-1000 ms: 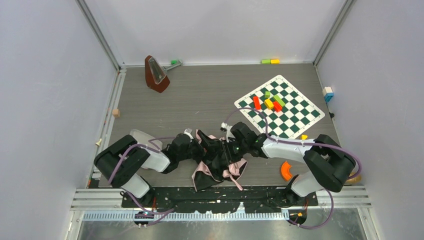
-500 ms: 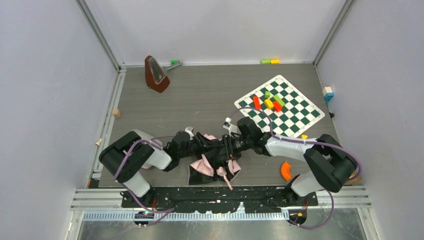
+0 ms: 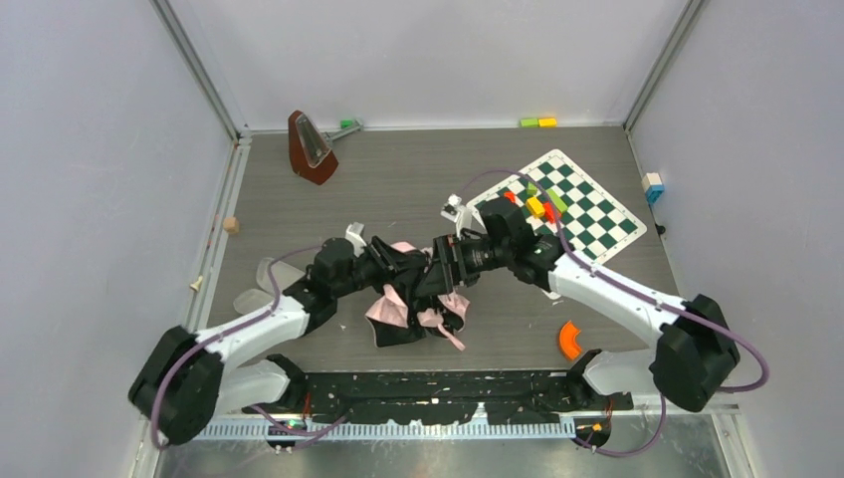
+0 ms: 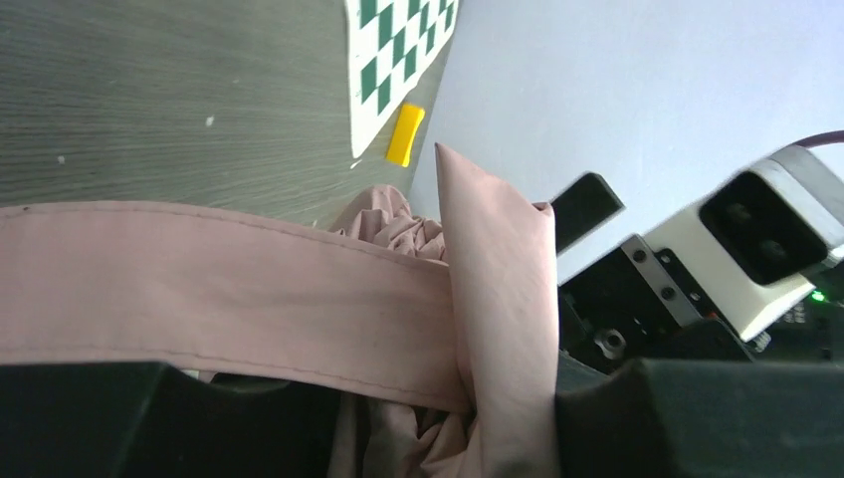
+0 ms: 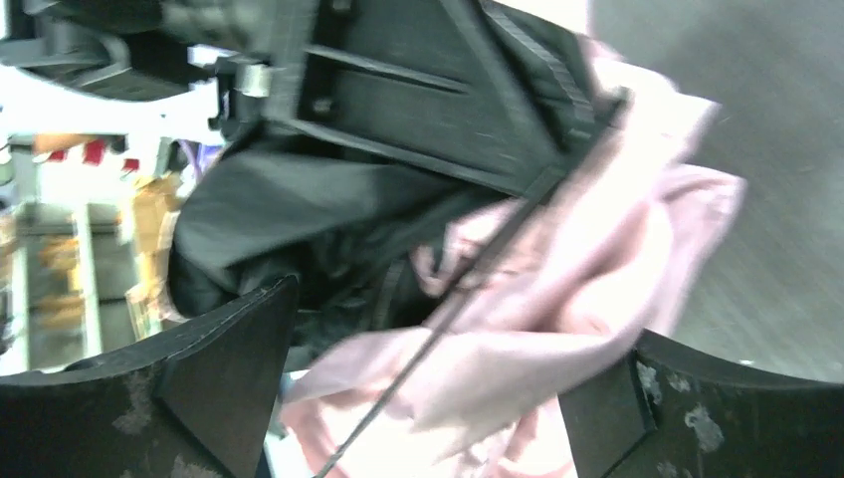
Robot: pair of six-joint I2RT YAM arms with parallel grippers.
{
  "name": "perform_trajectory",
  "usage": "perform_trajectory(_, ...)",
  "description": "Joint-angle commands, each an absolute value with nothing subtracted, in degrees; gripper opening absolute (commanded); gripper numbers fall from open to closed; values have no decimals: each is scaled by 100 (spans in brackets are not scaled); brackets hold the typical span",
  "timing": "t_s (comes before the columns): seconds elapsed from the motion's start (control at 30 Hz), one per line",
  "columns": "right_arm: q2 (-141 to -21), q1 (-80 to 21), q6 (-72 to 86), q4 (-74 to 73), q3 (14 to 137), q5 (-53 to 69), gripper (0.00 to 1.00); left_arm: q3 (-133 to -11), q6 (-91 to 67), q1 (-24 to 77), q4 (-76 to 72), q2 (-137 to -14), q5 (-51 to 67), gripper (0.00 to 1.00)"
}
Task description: Put away the umbrella
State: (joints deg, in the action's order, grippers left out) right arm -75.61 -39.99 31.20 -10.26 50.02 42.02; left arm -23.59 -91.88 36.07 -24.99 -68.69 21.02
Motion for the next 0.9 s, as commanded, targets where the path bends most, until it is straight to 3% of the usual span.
perform_trajectory(0.0,-7092,-4182,2296,-2246,5461,2758,99,-3199,-8494,3571,28,-5705,1506,0)
perform_trajectory(0.2,-6443,-5495,2159,-2544,5800,884,97,-3667,-8974,3577,1464,-5490,1233,0)
perform_trajectory(0.33,-6262,-5848,2140,-2348,5847,788,96,-4220,-8922,3593,2469,-5687,1379,0)
perform_trajectory(0.5,-6427,-6289,2131,-2505,6171,751,95,-4492,-9065,3607,2618,-5841,1319,0)
perform_trajectory(0.7,-6888,-6853,2225,-2956,6397,-605,95,-4784,-9550,3677,2522,-6172,1528,0)
perform_trajectory(0.87,-7336,-7159,2098,-3149,6758,-991,96,-4890,-9942,3715,2504,-6321,1532,0)
